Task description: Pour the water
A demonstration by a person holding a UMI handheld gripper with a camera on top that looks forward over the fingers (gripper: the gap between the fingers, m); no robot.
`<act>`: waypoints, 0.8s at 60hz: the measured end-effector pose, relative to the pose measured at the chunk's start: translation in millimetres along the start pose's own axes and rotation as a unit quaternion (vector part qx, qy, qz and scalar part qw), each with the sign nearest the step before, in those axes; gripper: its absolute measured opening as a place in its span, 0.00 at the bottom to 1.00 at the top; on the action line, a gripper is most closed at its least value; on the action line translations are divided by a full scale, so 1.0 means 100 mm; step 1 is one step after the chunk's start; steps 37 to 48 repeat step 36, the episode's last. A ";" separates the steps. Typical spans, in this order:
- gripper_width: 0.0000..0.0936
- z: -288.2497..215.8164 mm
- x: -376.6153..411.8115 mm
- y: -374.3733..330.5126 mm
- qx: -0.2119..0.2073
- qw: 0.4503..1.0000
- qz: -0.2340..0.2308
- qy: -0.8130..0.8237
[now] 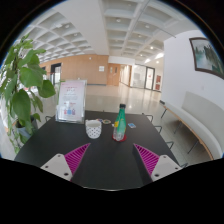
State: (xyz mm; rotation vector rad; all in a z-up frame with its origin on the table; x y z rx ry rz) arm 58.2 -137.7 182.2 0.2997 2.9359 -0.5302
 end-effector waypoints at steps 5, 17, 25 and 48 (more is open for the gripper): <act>0.92 0.06 0.01 -0.43 0.002 1.000 -0.003 0.006; 0.92 0.16 -0.04 -1.10 -0.009 1.000 -0.001 0.009; 0.92 0.21 -0.06 -1.31 -0.013 1.000 -0.003 0.004; 0.92 0.24 -0.10 -1.40 -0.013 1.000 0.004 0.004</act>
Point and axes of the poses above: the point between the fingertips, and its own axes, seen from behind it with the camera up: x to the left, z down, y forward, the way the camera looks, the point moved 2 cm from there along -y, backward, against the way the camera looks, and after that the axes turned 12 degrees about z, right-handed, at the moved point
